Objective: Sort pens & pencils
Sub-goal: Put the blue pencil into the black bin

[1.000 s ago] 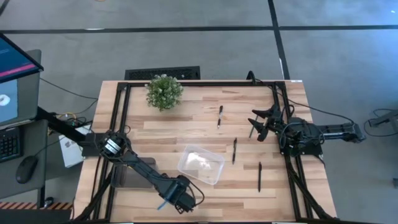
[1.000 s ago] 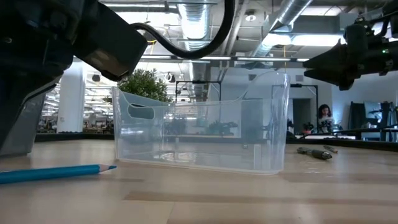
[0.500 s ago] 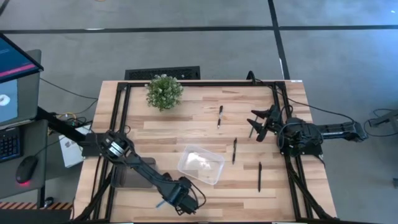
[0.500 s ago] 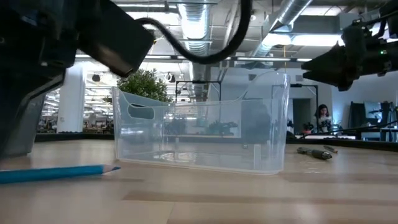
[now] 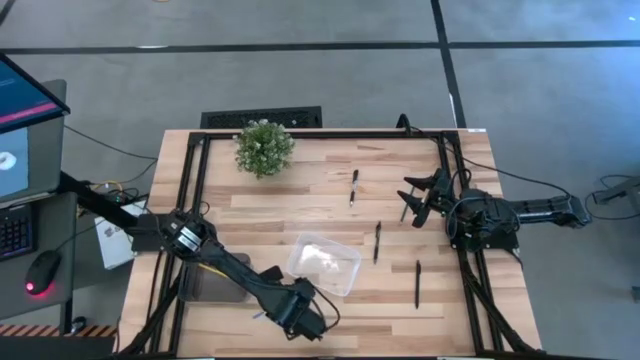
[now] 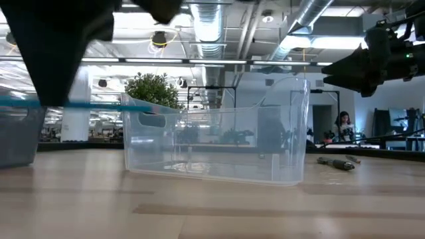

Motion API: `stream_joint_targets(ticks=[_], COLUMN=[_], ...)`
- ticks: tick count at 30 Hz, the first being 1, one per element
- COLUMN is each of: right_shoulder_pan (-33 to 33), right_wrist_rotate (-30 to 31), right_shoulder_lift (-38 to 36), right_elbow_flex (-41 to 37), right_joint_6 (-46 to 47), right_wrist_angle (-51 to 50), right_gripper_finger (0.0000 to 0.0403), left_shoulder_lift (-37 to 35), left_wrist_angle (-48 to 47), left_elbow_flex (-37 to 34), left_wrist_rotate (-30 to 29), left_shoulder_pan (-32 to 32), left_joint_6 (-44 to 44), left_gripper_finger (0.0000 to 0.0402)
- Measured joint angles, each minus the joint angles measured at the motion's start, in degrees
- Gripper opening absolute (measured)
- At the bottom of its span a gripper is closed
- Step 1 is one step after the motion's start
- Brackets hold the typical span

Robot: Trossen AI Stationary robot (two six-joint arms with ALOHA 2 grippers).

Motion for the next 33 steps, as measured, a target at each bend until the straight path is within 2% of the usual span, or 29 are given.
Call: stream_joint_targets(ticks=[5,11,21,30,33], right_shoulder_pan=[-0.1,-0.1,-0.1,-0.1,-0.1], right_wrist_rotate=[0.4,0.4,0.4,0.4,0.4], right_shoulder_lift=[0.0,0.0,0.0,0.0,0.0], right_elbow_flex=[0.0,0.0,0.0,0.0,0.0], right_joint_6=[0.0,0.0,0.1,5.0,6.0], right_wrist_angle=[0.0,0.0,0.1,0.1,0.0], right_gripper_finger=[0.0268,0.0268,0.0268,0.0268,0.0268], left_shoulder_lift=[-0.3,-1.4,-1.7,-1.8,-4.1], left_wrist_angle=[-10.8,-10.4,-10.4,-10.3,-10.1], left_elbow_flex=[7.8,12.3,12.2,12.2,9.4], left_wrist_rotate=[-1.5,-3.7,-5.0,-6.7,-8.4], left_shoulder_pan=[-0.2,-0.3,-1.5,-3.6,-3.9], left_joint_6=[1.9,10.4,19.1,24.4,26.7], left_gripper_finger=[0.0006,0.0006,0.0006,0.0006,0.0006])
